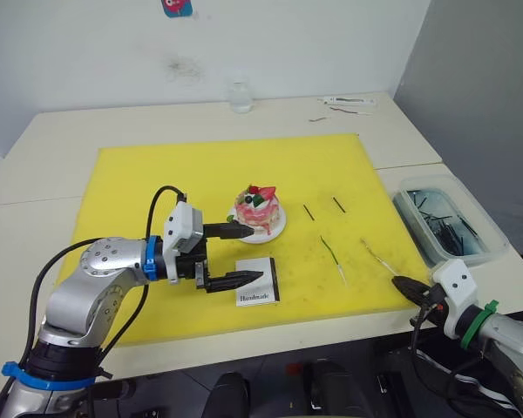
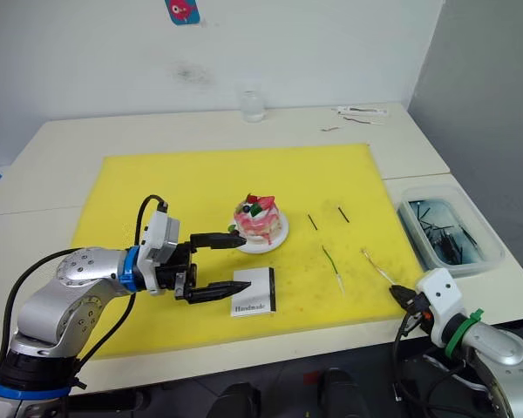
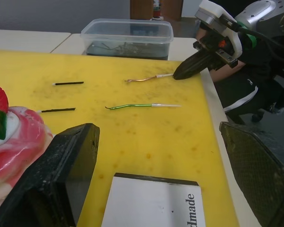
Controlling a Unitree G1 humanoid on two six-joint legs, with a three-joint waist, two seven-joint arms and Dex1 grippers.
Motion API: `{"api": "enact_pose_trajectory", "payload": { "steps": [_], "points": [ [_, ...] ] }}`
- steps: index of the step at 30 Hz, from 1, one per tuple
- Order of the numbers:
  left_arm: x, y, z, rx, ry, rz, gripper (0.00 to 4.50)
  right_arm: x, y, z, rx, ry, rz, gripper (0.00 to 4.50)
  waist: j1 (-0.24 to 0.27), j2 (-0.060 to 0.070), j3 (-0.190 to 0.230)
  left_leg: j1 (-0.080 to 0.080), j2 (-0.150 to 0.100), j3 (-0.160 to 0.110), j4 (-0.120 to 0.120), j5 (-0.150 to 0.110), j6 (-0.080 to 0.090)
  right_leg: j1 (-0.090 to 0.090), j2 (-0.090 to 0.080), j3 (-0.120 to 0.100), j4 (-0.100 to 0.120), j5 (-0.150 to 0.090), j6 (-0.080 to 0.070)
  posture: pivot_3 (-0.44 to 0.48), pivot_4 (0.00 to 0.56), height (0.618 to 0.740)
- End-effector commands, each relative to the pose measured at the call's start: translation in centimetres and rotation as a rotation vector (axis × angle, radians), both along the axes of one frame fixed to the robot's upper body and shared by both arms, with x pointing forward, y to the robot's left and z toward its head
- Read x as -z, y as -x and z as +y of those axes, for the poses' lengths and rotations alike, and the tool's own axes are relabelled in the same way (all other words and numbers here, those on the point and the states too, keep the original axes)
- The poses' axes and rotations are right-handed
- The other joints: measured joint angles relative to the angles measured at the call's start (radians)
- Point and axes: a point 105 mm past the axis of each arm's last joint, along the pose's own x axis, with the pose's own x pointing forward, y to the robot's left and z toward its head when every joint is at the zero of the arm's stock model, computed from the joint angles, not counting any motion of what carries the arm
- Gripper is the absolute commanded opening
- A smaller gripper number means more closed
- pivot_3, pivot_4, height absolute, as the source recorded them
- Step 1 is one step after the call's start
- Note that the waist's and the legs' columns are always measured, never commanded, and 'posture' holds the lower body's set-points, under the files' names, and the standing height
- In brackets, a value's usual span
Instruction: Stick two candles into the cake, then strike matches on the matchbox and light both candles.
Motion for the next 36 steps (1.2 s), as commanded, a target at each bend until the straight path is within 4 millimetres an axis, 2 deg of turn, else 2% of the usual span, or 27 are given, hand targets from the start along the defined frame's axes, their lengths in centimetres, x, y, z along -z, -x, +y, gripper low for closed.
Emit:
{"api": "enact_pose_trajectory", "payload": {
  "steps": [1,7,10,13,16,24,36],
  "points": [
    [-0.4,0.4,-0.5,0.015,0.006,-0.027,4.50,-0.6,-0.2,-1.0,0.046,0.002,-0.017,0.04,0.000,0.000,0.000,0.000,0.000,0.000,0.000,0.000,0.000,0.000,0.000,0.000,0.000,0.000,0.000,0.000,0.150,0.740],
    [-0.4,0.3,-0.2,0.006,0.010,-0.023,4.50,-1.8,0.8,0.2,-0.075,-0.026,-0.044,0.04,0.001,0.000,0.000,0.000,0.000,0.000,0.001,0.000,0.000,0.000,0.000,0.000,0.000,0.000,0.000,0.000,0.150,0.740],
    [-0.3,0.2,-0.1,0.004,0.008,-0.022,4.50,-2.5,0.6,0.0,-0.075,-0.037,-0.065,0.04,0.000,0.000,0.000,0.000,0.000,0.000,0.000,0.000,0.000,0.000,0.000,0.000,0.000,0.000,0.000,0.000,0.150,0.740],
    [-0.3,0.0,-0.2,0.004,0.009,-0.023,4.50,-2.9,-0.3,-0.6,-0.031,-0.019,-0.098,0.67,-0.002,0.000,0.000,0.000,0.000,0.000,0.000,0.000,0.000,0.000,0.000,0.000,0.000,0.000,0.000,0.000,0.150,0.740],
    [-0.3,-0.1,-0.3,0.004,0.009,-0.025,4.50,-2.8,-0.9,-0.9,-0.004,-0.008,-0.102,1.66,-0.002,0.000,0.000,0.000,0.000,0.000,0.001,0.000,0.000,0.000,0.000,0.000,0.000,0.000,0.000,0.000,0.150,0.740],
    [-0.5,-0.3,0.0,-0.005,-0.001,-0.034,4.50,-1.6,-0.8,-1.3,-0.001,0.010,-0.043,1.66,-0.001,0.000,0.000,0.000,0.000,0.000,0.000,0.000,0.000,-0.001,0.000,0.000,0.000,0.000,0.000,0.000,0.150,0.740],
    [-0.6,-0.4,0.0,-0.006,-0.003,-0.038,4.50,-0.6,-0.6,-0.7,-0.032,0.018,-0.007,1.66,-0.001,0.000,0.000,0.000,0.000,0.000,0.000,0.000,0.000,0.000,0.000,0.000,0.000,0.000,0.000,0.000,0.150,0.740]
  ]
}}
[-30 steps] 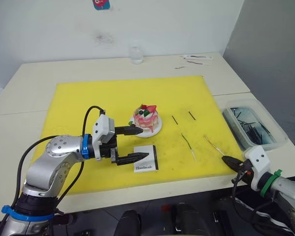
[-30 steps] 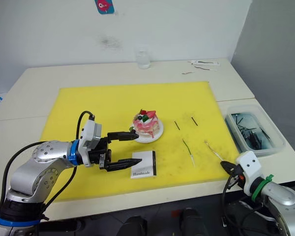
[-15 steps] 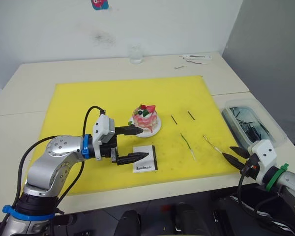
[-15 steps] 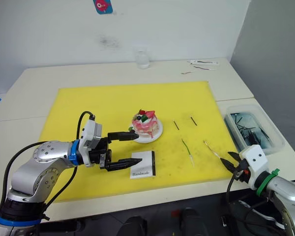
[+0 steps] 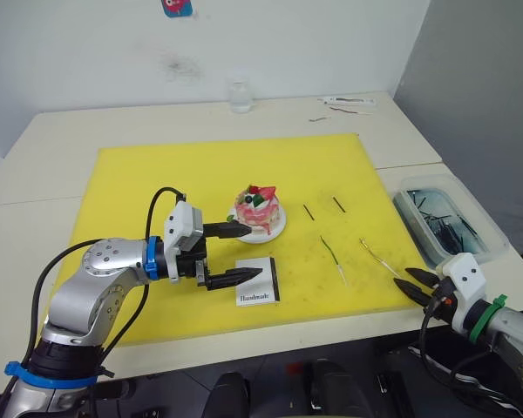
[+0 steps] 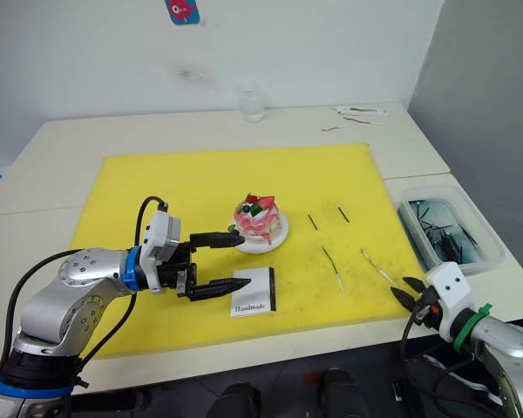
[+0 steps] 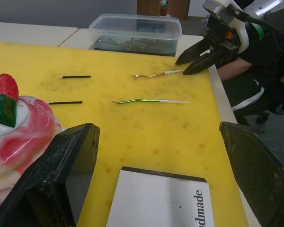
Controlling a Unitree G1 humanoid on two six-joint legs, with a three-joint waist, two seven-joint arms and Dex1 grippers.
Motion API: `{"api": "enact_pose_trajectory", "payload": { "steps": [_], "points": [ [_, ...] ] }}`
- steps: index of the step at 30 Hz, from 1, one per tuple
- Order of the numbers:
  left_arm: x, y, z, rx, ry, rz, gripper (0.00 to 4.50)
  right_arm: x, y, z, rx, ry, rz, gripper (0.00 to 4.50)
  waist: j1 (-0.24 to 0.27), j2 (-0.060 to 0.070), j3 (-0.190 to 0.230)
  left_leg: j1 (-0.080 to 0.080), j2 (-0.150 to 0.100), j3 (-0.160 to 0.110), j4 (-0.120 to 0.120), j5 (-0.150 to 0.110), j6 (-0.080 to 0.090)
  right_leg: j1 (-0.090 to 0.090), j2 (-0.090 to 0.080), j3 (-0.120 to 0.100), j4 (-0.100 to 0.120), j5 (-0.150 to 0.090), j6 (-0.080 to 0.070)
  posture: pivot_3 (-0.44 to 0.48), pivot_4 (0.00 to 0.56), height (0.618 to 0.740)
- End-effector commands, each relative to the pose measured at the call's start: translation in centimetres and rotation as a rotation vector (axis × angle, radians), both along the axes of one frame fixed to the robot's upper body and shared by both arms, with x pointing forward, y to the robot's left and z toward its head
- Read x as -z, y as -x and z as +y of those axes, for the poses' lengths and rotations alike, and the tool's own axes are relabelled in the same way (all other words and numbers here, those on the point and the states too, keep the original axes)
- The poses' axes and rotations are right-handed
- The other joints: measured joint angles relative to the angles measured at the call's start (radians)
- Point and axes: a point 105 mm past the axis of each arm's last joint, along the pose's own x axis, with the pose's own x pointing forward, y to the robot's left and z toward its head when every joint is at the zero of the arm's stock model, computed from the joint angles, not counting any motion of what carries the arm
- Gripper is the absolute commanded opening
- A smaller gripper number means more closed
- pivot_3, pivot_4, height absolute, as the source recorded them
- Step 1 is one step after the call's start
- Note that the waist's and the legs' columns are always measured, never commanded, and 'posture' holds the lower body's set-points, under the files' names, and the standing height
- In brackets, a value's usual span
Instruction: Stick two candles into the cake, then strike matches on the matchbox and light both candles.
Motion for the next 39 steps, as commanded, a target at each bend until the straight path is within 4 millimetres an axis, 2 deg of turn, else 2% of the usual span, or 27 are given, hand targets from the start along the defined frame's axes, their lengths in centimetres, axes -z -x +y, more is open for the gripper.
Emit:
{"api": "enact_pose_trajectory", "payload": {
  "steps": [1,3,4,6,9,16,22,28,31,35,39],
  "points": [
    [-1.0,0.1,-0.3,0.021,-0.003,-0.051,4.50,0.2,-0.2,0.2,-0.021,0.045,-0.002,1.66,0.000,0.000,0.000,0.000,0.000,0.000,0.000,0.000,0.000,0.000,0.000,0.000,0.000,0.000,0.000,0.000,0.150,0.740],
    [-1.0,0.0,-0.4,0.021,-0.003,-0.054,4.50,0.5,-0.1,0.2,-0.020,0.047,0.009,1.66,0.000,0.000,0.000,0.000,0.000,0.000,0.000,0.000,0.000,0.000,0.000,0.000,0.000,0.000,0.000,0.000,0.150,0.740],
    [-1.0,0.0,-0.5,0.021,-0.002,-0.055,4.50,0.6,-0.1,0.2,-0.016,0.050,0.013,1.50,0.000,0.000,0.000,0.000,0.000,0.000,0.000,0.000,0.000,0.000,0.000,0.000,0.000,0.000,0.000,0.000,0.150,0.740],
    [-1.0,0.0,-0.5,0.020,0.000,-0.056,4.50,0.7,0.0,0.1,-0.008,0.041,0.019,1.03,0.000,0.000,0.000,0.000,0.000,0.000,0.000,0.000,0.000,0.000,0.000,0.000,0.000,0.000,0.000,0.000,0.150,0.740],
    [-1.0,0.0,-0.6,0.020,0.002,-0.056,4.50,0.5,0.0,0.0,0.005,0.026,0.017,0.01,0.000,0.000,0.000,0.000,0.000,0.000,0.000,0.000,0.000,0.001,0.000,0.000,0.000,0.000,0.000,0.000,0.150,0.740],
    [-0.8,0.3,-1.2,0.043,0.023,-0.020,4.50,-0.3,-0.3,-0.2,0.023,0.015,-0.031,0.01,0.000,0.000,0.000,0.000,0.000,0.000,0.000,0.000,0.000,0.000,0.000,0.000,0.000,0.000,0.000,0.000,0.150,0.740],
    [-1.5,-0.4,-2.0,0.036,0.113,0.034,4.50,-3.1,-1.1,-0.2,0.046,-0.038,-0.177,0.01,0.000,0.000,0.000,0.000,0.000,0.000,0.001,0.000,0.000,0.000,0.000,0.000,0.000,0.000,0.000,0.000,0.150,0.740],
    [-2.5,-0.9,-3.2,0.040,0.265,0.209,2.61,-5.5,-1.5,0.8,0.039,-0.098,-0.276,0.00,-0.001,0.000,0.000,-0.001,0.000,0.000,0.000,0.000,0.000,0.000,0.000,0.000,0.000,0.000,0.000,0.000,0.150,0.740],
    [-3.1,-0.8,-4.5,0.083,0.337,0.323,1.62,-6.7,-1.6,2.0,0.012,-0.130,-0.324,0.00,-0.001,0.000,0.000,-0.001,0.000,-0.001,0.000,0.000,0.000,0.000,0.001,0.000,0.000,0.000,0.001,0.000,0.150,0.740],
    [-3.8,-1.6,-6.1,0.096,0.418,0.386,1.62,-8.1,-1.9,3.6,-0.026,-0.146,-0.377,0.00,0.000,0.000,0.000,-0.001,0.000,-0.001,0.002,0.000,0.000,0.000,0.001,0.000,0.000,0.001,0.001,0.000,0.150,0.740],
    [-3.4,-2.0,-7.8,0.100,0.462,0.429,1.62,-9.6,-2.1,5.2,-0.067,-0.157,-0.436,0.00,-0.001,0.000,0.000,0.000,-0.001,-0.001,0.001,0.000,0.000,0.001,0.001,0.001,0.001,0.001,0.001,0.000,0.150,0.740]
  ]
}}
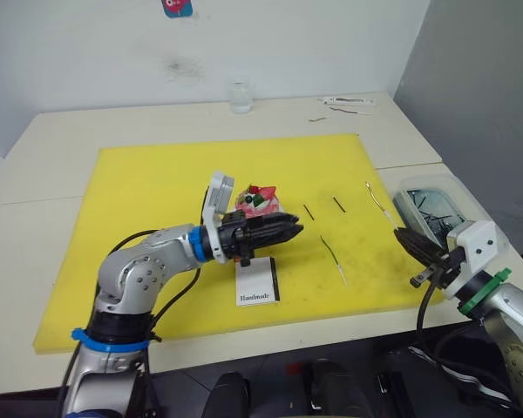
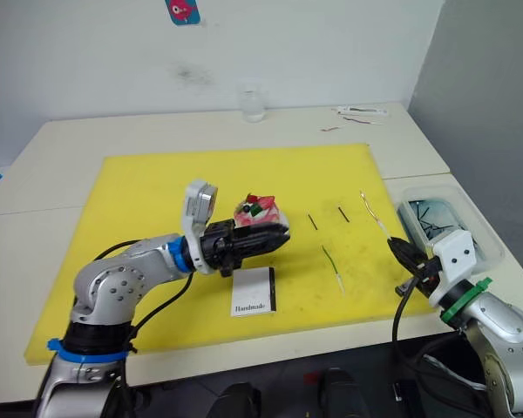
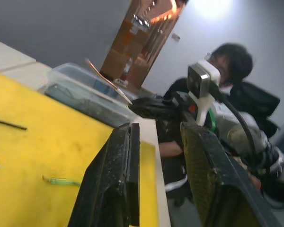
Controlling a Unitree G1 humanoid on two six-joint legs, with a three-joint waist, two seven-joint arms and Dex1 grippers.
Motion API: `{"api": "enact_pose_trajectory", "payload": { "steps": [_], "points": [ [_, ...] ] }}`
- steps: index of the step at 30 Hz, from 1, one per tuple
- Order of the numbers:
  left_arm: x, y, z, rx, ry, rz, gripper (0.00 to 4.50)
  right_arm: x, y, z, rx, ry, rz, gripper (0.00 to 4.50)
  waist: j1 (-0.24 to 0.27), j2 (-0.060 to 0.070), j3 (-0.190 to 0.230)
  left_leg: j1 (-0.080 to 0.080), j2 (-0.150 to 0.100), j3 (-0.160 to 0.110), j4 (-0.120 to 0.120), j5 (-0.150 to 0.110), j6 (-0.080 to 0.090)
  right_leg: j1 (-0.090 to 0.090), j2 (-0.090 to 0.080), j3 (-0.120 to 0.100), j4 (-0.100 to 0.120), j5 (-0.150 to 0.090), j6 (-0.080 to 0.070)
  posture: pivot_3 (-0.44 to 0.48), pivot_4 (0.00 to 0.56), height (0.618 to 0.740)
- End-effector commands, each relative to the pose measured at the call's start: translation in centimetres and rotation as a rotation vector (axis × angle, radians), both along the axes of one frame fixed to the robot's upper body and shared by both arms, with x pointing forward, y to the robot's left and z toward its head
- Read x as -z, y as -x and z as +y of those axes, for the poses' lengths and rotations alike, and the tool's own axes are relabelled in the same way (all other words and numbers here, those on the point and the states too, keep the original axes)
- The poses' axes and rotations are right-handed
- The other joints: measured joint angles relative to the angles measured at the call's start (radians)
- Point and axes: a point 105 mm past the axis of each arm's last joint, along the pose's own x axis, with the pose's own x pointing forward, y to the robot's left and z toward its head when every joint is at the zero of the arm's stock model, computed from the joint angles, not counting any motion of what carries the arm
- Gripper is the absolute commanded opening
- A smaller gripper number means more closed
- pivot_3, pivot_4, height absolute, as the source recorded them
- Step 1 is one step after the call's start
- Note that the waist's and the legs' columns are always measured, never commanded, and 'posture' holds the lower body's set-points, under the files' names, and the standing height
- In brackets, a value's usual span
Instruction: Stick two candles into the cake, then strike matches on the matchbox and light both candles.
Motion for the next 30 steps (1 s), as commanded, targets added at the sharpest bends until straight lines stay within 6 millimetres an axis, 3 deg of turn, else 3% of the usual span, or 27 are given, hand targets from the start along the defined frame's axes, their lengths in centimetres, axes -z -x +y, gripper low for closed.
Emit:
{"api": "enact_pose_trajectory", "payload": {
  "steps": [1,14,30],
  "points": [
    [-0.4,-0.3,-1.0,-0.004,0.047,0.018,1.62,-1.8,0.3,1.4,-0.035,0.002,-0.076,0.00,0.000,0.000,0.000,0.000,0.000,0.000,0.000,0.000,0.000,0.000,0.000,0.000,0.000,0.000,0.000,0.000,0.150,0.740],
    [-1.2,-1.1,-5.2,0.010,0.196,0.094,1.62,-3.3,0.9,4.7,-0.124,-0.020,-0.147,0.00,0.000,0.000,0.000,-0.001,-0.001,-0.001,0.000,0.000,0.000,0.000,0.000,0.000,0.000,0.001,0.001,0.000,0.150,0.740],
    [-1.4,-1.4,-6.3,0.020,0.219,0.078,1.62,-4.1,1.2,6.0,-0.166,-0.027,-0.161,0.00,0.001,0.000,0.000,-0.001,-0.001,-0.001,0.000,0.000,0.000,-0.001,0.000,0.000,0.000,0.000,0.000,0.000,0.150,0.740]
  ]
}}
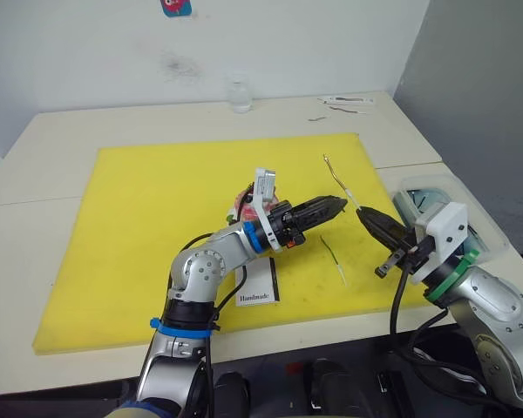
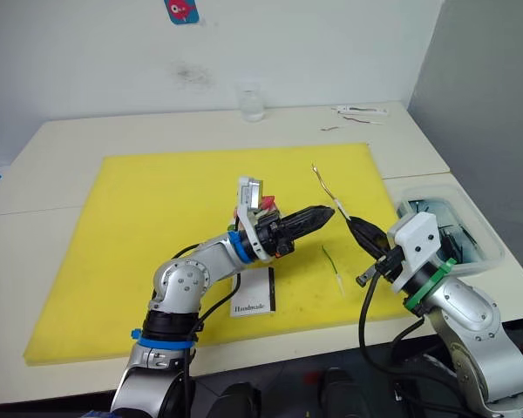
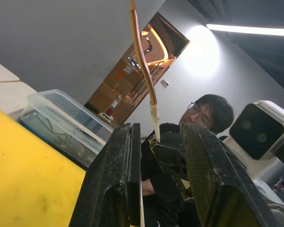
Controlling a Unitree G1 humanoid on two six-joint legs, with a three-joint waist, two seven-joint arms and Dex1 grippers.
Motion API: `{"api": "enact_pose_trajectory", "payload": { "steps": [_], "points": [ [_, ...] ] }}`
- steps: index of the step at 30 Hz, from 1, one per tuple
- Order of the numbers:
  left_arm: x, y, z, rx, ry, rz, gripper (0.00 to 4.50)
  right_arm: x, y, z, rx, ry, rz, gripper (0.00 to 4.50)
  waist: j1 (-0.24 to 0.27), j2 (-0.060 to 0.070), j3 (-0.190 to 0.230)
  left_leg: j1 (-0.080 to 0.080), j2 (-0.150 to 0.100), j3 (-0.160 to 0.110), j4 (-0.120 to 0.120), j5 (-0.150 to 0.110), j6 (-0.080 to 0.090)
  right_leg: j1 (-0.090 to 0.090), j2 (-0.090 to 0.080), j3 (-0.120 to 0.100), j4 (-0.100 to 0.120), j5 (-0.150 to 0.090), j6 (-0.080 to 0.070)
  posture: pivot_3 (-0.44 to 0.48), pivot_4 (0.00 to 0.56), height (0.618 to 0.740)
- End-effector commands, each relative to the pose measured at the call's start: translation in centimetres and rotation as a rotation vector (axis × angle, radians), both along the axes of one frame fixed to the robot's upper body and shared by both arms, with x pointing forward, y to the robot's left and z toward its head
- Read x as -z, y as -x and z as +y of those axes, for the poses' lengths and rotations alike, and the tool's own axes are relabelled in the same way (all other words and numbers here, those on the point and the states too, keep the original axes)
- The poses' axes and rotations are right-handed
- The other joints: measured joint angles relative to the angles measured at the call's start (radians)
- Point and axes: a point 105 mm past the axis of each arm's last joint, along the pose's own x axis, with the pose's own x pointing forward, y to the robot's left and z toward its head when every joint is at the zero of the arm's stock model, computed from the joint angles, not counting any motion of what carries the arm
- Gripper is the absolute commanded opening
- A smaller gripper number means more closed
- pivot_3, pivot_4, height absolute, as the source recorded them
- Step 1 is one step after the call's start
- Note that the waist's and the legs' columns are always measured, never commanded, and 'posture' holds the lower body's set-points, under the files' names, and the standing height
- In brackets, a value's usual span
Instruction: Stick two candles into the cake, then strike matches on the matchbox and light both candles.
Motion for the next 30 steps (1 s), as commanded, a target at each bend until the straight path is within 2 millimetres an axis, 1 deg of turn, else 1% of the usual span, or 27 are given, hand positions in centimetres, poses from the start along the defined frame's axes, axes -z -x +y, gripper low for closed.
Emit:
{"api": "enact_pose_trajectory", "payload": {
  "steps": [1,4,15,25,30],
  "points": [
    [-1.14,0.62,-0.78,0.037,0.026,-0.048,1.62,-1.41,0.51,0.60,-0.022,-0.007,-0.053,0.00,0.000,0.000,0.000,0.000,0.000,0.000,0.000,0.000,0.000,0.000,0.000,0.000,0.000,0.000,0.000,0.000,0.150,0.740],
    [-1.06,0.72,-0.88,0.040,0.029,-0.044,1.62,-1.42,0.54,0.67,-0.026,-0.006,-0.050,0.00,0.000,0.000,0.000,0.000,0.000,0.000,0.000,0.000,0.000,0.000,0.000,0.000,0.000,0.000,0.000,0.000,0.150,0.740],
    [-1.43,0.10,-0.96,0.020,0.056,-0.051,1.62,-1.30,0.75,0.86,-0.043,0.000,-0.041,0.00,0.000,0.000,0.000,0.000,0.000,0.000,0.000,0.000,0.000,0.000,0.000,0.000,-0.002,0.000,0.000,0.000,0.150,0.740],
    [-1.30,0.20,-1.04,0.018,0.060,-0.051,1.62,-1.30,1.01,1.44,-0.075,0.013,-0.042,0.00,0.000,0.000,0.000,-0.001,0.000,-0.001,0.000,0.000,0.000,0.000,0.000,-0.001,-0.003,0.000,0.000,0.000,0.150,0.740],
    [-1.22,0.36,-1.05,0.022,0.059,-0.052,1.62,-1.25,1.00,1.38,-0.075,0.017,-0.042,0.00,0.000,0.000,0.000,-0.001,0.000,-0.001,0.000,0.000,0.000,0.000,0.000,-0.001,-0.003,0.000,0.000,0.000,0.150,0.740]
  ]
}}
